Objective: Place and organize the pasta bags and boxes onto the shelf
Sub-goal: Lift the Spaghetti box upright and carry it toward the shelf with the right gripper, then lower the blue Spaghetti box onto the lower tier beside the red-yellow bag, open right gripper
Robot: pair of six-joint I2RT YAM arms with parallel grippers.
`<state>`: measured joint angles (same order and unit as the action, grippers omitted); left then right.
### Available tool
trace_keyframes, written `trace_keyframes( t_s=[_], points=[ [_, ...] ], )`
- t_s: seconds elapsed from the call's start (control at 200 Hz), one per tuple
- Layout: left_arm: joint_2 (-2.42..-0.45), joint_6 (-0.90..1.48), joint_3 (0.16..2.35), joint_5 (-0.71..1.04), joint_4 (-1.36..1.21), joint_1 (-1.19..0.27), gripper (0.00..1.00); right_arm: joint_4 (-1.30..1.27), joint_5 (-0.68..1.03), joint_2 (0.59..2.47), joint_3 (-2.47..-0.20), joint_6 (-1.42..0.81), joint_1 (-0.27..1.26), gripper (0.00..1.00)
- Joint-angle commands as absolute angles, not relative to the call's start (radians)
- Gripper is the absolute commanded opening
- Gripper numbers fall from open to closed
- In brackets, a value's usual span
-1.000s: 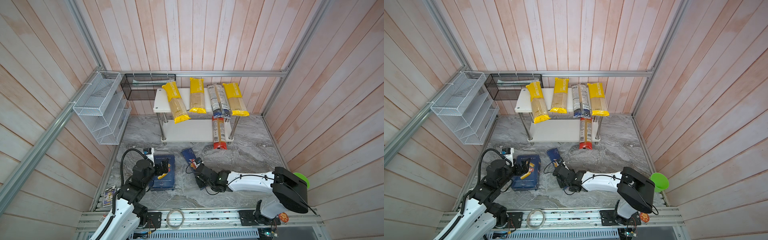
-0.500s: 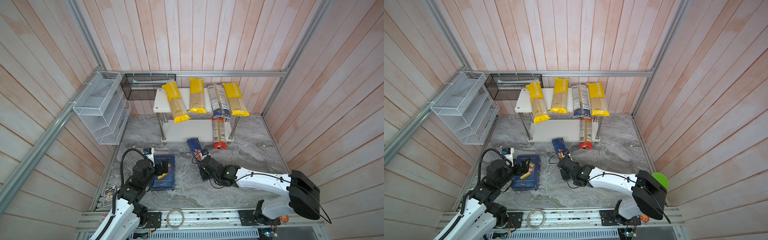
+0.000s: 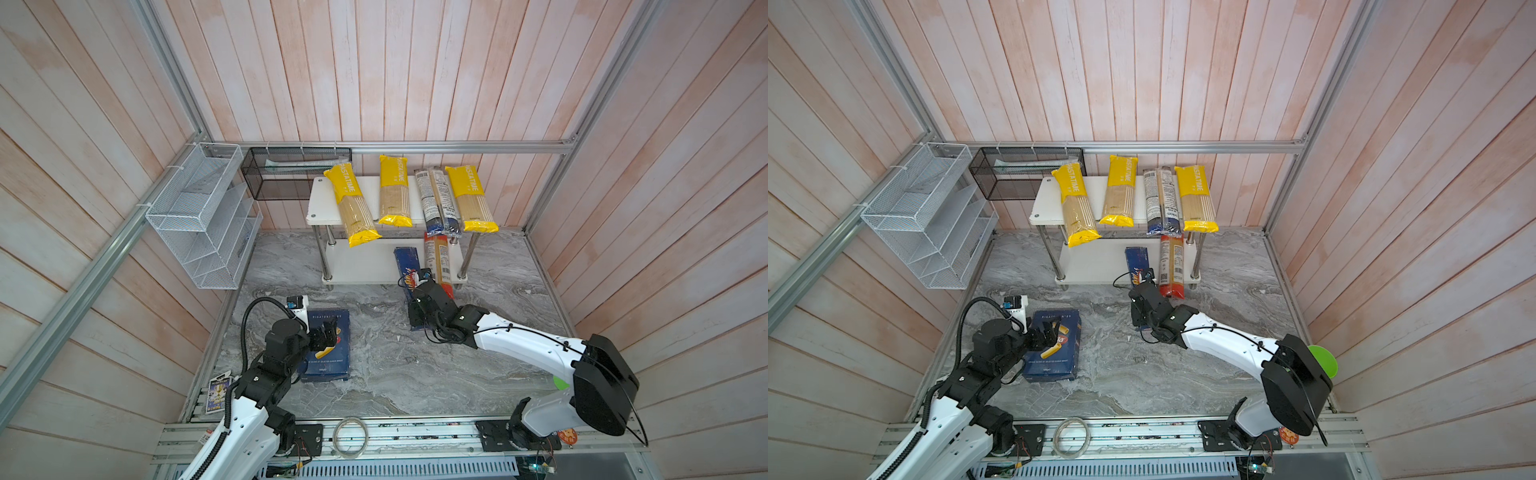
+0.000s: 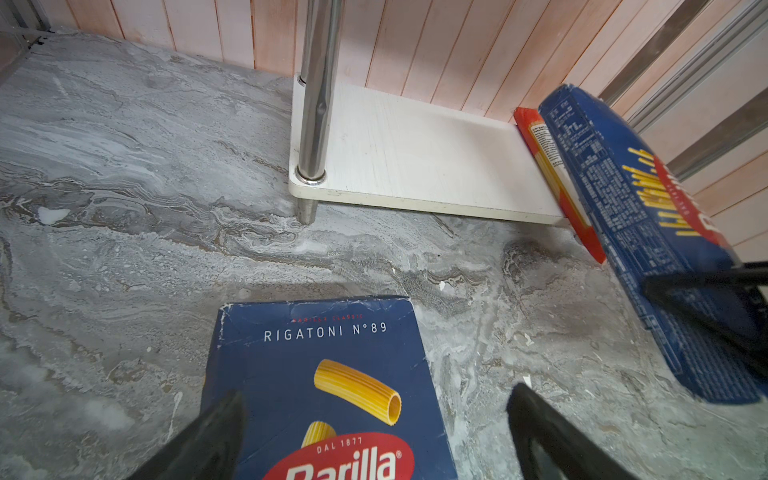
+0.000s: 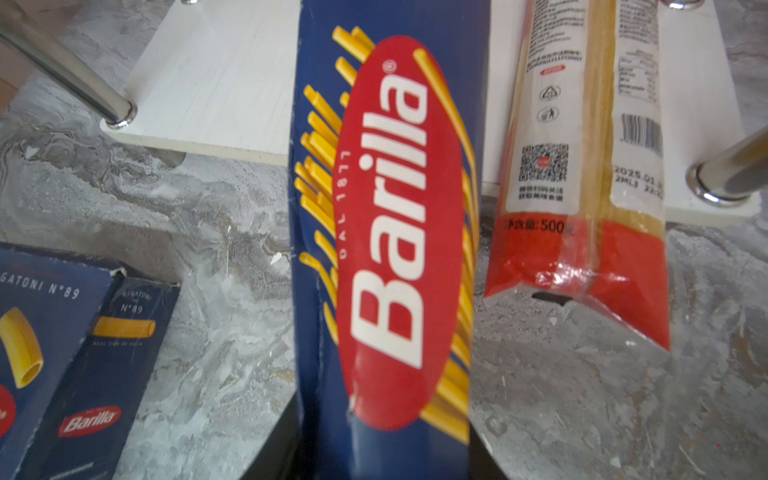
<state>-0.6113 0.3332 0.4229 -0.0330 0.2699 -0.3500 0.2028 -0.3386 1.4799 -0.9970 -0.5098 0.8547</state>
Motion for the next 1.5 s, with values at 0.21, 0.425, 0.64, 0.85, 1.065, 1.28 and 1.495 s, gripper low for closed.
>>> trace_keyframes(
  t_s=[0.21,0.425,0.64,0.85,1.065,1.28,1.495],
  points=[
    [-0.606,0.331,0.428,-0.056,0.265,-0.349,1.00,0.026,-0.320,1.544,-1.138,-0.459,0.787,0.32],
    [-0.612,0.326,0.430,-0.047,0.261,-0.349,1.00,0.006,-0.295,1.614,-1.182,-0.459,0.749,0.32],
    [-0.614,0.325,0.431,-0.045,0.259,-0.348,0.99,-0.029,-0.278,1.653,-1.193,-0.462,0.728,0.32],
    [-0.618,0.325,0.431,-0.044,0.258,-0.348,1.00,-0.046,-0.258,1.711,-1.233,-0.442,0.698,0.32],
    [-0.620,0.324,0.431,-0.044,0.259,-0.349,1.00,-0.059,-0.247,1.771,-1.280,-0.435,0.654,0.32],
    [-0.619,0.325,0.431,-0.043,0.258,-0.349,1.00,-0.071,-0.226,1.821,-1.324,-0.437,0.627,0.32],
    [-0.619,0.324,0.431,-0.043,0.259,-0.348,1.00,-0.097,-0.199,1.847,-1.326,-0.472,0.614,0.32]
  ],
)
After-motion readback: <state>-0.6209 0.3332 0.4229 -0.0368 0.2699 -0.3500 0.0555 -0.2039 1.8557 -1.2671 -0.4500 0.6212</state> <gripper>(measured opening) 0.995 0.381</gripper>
